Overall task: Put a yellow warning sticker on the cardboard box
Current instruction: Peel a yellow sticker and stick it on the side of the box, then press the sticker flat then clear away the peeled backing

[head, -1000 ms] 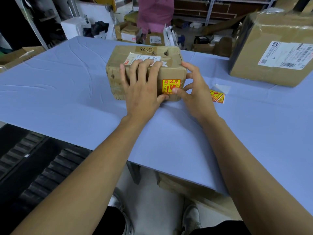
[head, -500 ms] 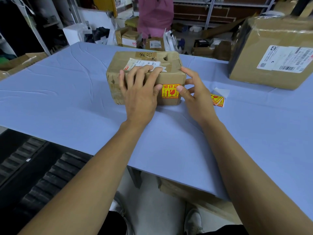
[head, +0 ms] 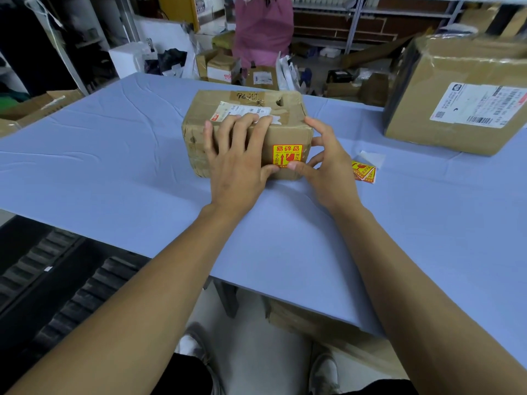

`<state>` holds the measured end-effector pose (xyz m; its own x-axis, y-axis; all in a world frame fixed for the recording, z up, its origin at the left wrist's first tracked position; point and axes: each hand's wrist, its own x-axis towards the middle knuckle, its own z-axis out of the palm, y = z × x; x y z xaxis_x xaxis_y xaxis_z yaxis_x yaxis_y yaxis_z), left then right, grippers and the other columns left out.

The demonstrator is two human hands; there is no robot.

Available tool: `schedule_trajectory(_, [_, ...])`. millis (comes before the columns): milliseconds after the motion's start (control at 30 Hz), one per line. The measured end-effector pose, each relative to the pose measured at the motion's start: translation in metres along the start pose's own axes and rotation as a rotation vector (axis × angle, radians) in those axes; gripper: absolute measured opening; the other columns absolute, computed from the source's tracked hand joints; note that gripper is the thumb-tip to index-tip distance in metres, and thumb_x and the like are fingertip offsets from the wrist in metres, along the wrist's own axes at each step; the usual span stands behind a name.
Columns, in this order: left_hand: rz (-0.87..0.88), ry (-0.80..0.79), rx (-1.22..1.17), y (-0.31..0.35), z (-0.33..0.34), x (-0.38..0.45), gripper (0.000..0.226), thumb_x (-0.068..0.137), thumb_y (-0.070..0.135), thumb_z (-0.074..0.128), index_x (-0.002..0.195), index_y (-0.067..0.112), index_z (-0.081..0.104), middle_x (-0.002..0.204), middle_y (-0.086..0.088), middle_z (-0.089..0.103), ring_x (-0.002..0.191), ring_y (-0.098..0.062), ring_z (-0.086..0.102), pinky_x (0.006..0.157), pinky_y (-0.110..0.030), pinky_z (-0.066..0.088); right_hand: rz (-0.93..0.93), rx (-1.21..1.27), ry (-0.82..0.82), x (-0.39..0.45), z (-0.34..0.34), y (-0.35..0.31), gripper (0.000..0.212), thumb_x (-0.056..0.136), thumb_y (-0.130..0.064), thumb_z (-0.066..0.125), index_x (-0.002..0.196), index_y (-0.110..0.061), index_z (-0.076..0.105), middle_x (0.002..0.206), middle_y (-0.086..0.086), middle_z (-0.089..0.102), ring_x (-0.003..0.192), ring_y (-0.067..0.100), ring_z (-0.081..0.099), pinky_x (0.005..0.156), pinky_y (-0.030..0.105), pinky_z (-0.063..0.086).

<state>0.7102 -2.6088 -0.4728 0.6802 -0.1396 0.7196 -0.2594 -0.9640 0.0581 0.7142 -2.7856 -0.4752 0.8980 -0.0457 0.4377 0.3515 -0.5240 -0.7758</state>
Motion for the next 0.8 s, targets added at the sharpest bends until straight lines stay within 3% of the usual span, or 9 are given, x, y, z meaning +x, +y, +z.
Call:
schedule_trajectory(100, [0.009, -0.017, 0.021, 0.000, -0.002, -0.001, 0.094, 0.061, 0.047, 0.082, 0.142, 0.025, 0.040, 0.141, -0.004, 0.048, 0.137, -0.029, 0.037, 0.120, -0.055, 0.007, -0.003, -0.042, 0.000, -0.002, 0.001, -0.002, 0.087, 0.072, -0.021, 0.084, 0.142, -0.041, 0.038, 0.119, 0.001, 0.060, 0.073, 0.021, 0.063, 0.077, 0.030, 0.054])
schedule_trajectory(200, [0.010, -0.046, 0.060, 0.002, -0.005, -0.003, 0.101, 0.058, 0.051, 0.083, 0.143, 0.021, 0.037, 0.143, -0.008, 0.045, 0.138, -0.032, 0.036, 0.119, -0.057, 0.008, -0.002, -0.086, -0.010, -0.005, 0.000, -0.005, 0.087, 0.071, -0.029, 0.084, 0.142, -0.042, 0.036, 0.115, 0.001, 0.062, 0.071, 0.019, 0.062, 0.076, 0.034, 0.055])
schedule_trajectory(300, [-0.012, -0.051, 0.047, 0.005, -0.006, -0.003, 0.094, 0.065, 0.065, 0.071, 0.142, 0.020, 0.039, 0.143, -0.010, 0.047, 0.138, -0.035, 0.036, 0.119, -0.059, 0.008, 0.013, -0.140, -0.004, -0.005, 0.000, -0.008, 0.083, 0.073, -0.042, 0.081, 0.140, -0.045, 0.032, 0.113, 0.003, 0.062, 0.075, 0.016, 0.060, 0.075, 0.040, 0.055])
schedule_trajectory(433, [-0.028, -0.022, 0.062, 0.007, -0.004, 0.000, 0.084, 0.072, 0.068, 0.062, 0.137, 0.019, 0.042, 0.139, -0.012, 0.051, 0.134, -0.036, 0.042, 0.118, -0.060, 0.013, 0.021, -0.137, -0.025, -0.006, 0.001, -0.011, 0.083, 0.076, -0.040, 0.079, 0.142, -0.043, 0.030, 0.115, 0.006, 0.060, 0.083, 0.015, 0.056, 0.079, 0.043, 0.055])
schedule_trajectory(600, [-0.027, -0.121, 0.100, 0.010, -0.012, 0.001, 0.095, 0.057, 0.035, 0.086, 0.138, 0.019, 0.039, 0.139, -0.013, 0.049, 0.134, -0.036, 0.041, 0.118, -0.060, 0.015, 0.047, -0.132, -0.057, -0.009, 0.000, -0.014, 0.090, 0.077, -0.026, 0.080, 0.146, -0.043, 0.024, 0.121, 0.006, 0.058, 0.090, 0.016, 0.055, 0.084, 0.044, 0.054])
schedule_trajectory(700, [-0.013, -0.221, 0.099, 0.011, -0.023, 0.004, 0.097, 0.061, 0.021, 0.082, 0.143, 0.020, 0.030, 0.147, -0.012, 0.041, 0.141, -0.038, 0.033, 0.119, -0.061, 0.011, 0.075, -0.260, -0.101, -0.017, -0.001, -0.016, 0.096, 0.081, -0.021, 0.076, 0.152, -0.040, 0.014, 0.127, 0.009, 0.055, 0.105, 0.025, 0.062, 0.084, 0.045, 0.054])
schedule_trajectory(800, [-0.035, -0.280, 0.056, 0.016, -0.042, -0.007, 0.098, 0.067, 0.018, 0.073, 0.151, 0.019, 0.024, 0.156, -0.016, 0.029, 0.146, -0.041, 0.023, 0.120, -0.058, 0.010, 0.092, -0.415, -0.131, -0.033, -0.009, -0.020, 0.075, 0.087, -0.018, 0.067, 0.151, -0.024, 0.029, 0.135, 0.010, 0.048, 0.120, 0.032, 0.056, 0.085, 0.046, 0.052])
